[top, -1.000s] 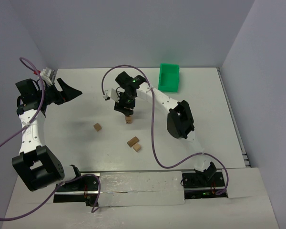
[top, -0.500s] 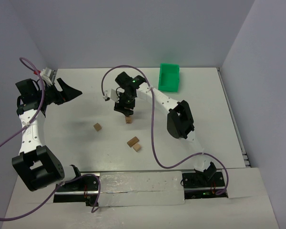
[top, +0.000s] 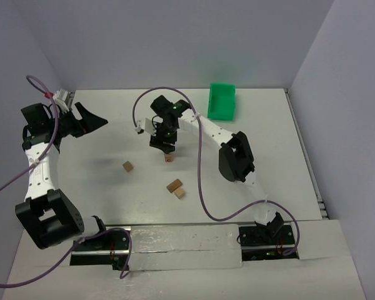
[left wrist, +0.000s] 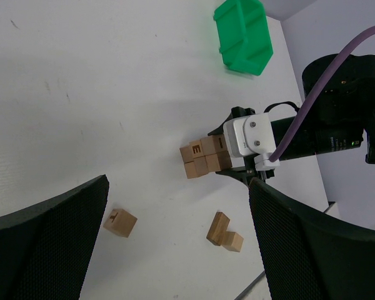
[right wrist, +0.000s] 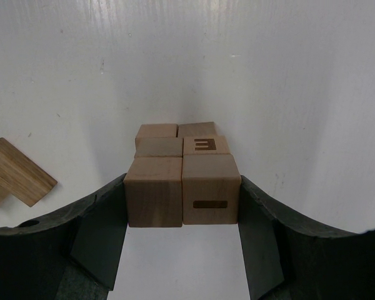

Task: Build the wood block tower

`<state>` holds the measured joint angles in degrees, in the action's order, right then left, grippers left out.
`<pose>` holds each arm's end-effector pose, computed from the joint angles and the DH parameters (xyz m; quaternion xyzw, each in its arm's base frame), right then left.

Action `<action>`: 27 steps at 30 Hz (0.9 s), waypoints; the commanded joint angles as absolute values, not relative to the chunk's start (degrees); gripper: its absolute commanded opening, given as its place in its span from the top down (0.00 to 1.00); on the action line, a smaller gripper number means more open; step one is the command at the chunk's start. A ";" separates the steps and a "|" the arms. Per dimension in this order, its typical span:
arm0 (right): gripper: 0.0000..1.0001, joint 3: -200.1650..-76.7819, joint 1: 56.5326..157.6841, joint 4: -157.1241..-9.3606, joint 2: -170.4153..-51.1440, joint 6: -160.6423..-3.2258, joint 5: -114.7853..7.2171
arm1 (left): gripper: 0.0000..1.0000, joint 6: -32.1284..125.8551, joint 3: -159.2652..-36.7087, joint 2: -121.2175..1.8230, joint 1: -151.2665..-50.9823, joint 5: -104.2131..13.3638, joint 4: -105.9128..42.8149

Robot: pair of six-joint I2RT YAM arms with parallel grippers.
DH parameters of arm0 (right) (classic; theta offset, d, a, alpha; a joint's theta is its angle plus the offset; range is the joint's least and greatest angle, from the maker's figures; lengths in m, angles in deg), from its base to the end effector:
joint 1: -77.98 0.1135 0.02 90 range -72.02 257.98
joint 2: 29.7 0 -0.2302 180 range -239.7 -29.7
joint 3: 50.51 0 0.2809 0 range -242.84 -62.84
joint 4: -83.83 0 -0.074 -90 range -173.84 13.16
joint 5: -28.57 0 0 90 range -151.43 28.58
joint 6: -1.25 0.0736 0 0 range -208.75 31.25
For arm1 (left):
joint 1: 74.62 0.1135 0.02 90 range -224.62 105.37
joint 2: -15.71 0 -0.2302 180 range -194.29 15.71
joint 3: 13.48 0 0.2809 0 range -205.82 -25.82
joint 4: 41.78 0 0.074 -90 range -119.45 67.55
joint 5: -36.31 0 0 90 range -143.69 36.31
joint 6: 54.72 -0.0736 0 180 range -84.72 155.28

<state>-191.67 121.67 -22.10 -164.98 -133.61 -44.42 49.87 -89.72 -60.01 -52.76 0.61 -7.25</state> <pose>0.3587 0.3724 0.1702 -0.6980 0.6758 0.1433 0.1886 0.3388 0.0715 0.2737 -0.0423 0.8133 -0.3756 0.4424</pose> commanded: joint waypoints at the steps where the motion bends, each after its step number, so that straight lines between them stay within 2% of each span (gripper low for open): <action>1: 0.54 -190.98 122.28 -22.85 -163.72 -134.26 -44.29 | 0.01 50.14 -91.48 -60.14 -52.22 2.30 -9.48; 10: 0.39 -190.02 122.22 -23.54 -163.20 -134.36 -44.37 | 0.01 50.14 -91.80 -60.23 -52.21 2.27 -9.32; 27: 0.28 -189.14 122.28 -23.44 -162.50 -134.63 -44.81 | 0.01 50.56 -91.54 -60.12 -52.21 2.28 -9.76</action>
<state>-190.14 121.73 -23.32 -164.46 -133.99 -44.31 50.12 -89.72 -60.17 -52.76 0.62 -7.29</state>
